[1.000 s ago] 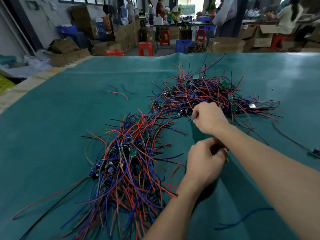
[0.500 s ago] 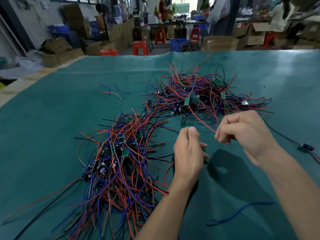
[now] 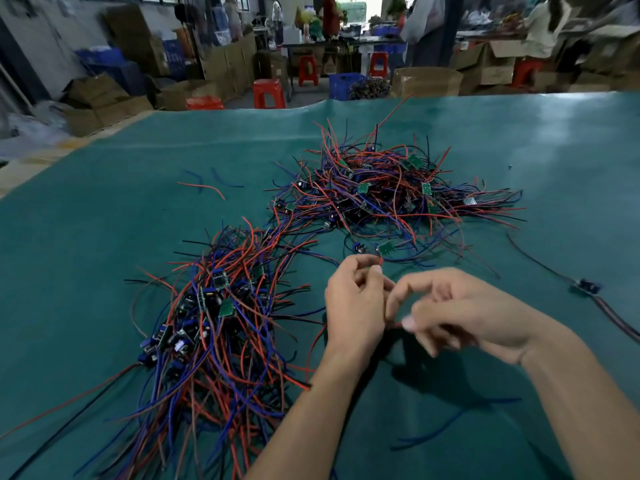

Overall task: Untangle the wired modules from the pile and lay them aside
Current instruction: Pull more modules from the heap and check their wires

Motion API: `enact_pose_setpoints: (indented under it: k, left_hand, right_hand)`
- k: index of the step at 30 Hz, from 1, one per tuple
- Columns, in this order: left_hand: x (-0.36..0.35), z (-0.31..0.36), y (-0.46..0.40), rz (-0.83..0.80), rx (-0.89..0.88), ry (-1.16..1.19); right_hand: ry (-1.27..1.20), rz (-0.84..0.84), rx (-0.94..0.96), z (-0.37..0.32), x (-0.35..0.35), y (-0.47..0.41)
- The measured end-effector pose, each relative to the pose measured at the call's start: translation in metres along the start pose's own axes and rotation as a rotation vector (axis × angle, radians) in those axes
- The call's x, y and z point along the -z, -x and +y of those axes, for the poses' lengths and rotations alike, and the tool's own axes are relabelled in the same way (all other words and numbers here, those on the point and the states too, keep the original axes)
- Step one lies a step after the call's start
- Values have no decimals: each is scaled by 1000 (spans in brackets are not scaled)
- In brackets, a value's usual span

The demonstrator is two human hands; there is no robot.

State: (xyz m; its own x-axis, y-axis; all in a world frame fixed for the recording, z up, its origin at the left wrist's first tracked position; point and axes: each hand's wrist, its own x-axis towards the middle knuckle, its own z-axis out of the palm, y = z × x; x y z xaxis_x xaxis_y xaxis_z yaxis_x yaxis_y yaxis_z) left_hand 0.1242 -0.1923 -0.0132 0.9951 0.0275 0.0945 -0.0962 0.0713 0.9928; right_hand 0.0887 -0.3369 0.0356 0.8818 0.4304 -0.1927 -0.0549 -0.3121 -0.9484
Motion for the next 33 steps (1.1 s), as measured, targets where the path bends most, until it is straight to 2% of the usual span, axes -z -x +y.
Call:
enact_pose_setpoints:
  k: [4,8,10,14,17,21,24,28,33]
  left_hand:
    - [-1,0,3,-57,-55,-10]
    - [-3,1,7,-158,-127,-93]
    - [-2,2,8,-200,-143,-95]
    - [-4,2,8,-239,-123,-133]
    - [-4,3,8,-210,-56,-25]
    - [-3,2,7,-221,-80,-71]
    - [-3,0,7,-244,-62,-82]
    - [-1,-2,5,-224,-79,-173]
    - [-2,-2,5,-226,-106,-234]
  right_hand:
    - [-126,555,-3,10,7,-12]
    - [-287,753,-36,13,2,-23]
    - [-409,770,-29,12,0,-24]
    - [-649,686,48,8,3,-22]
    - [-740,680,65,9,7,-21]
    - [-624,631,119,12,4,-22]
    - [-639,614,162,15,4,-24]
    - [-586,662,172,18,5,-24]
    - [-228,806,187,25,13,-22]
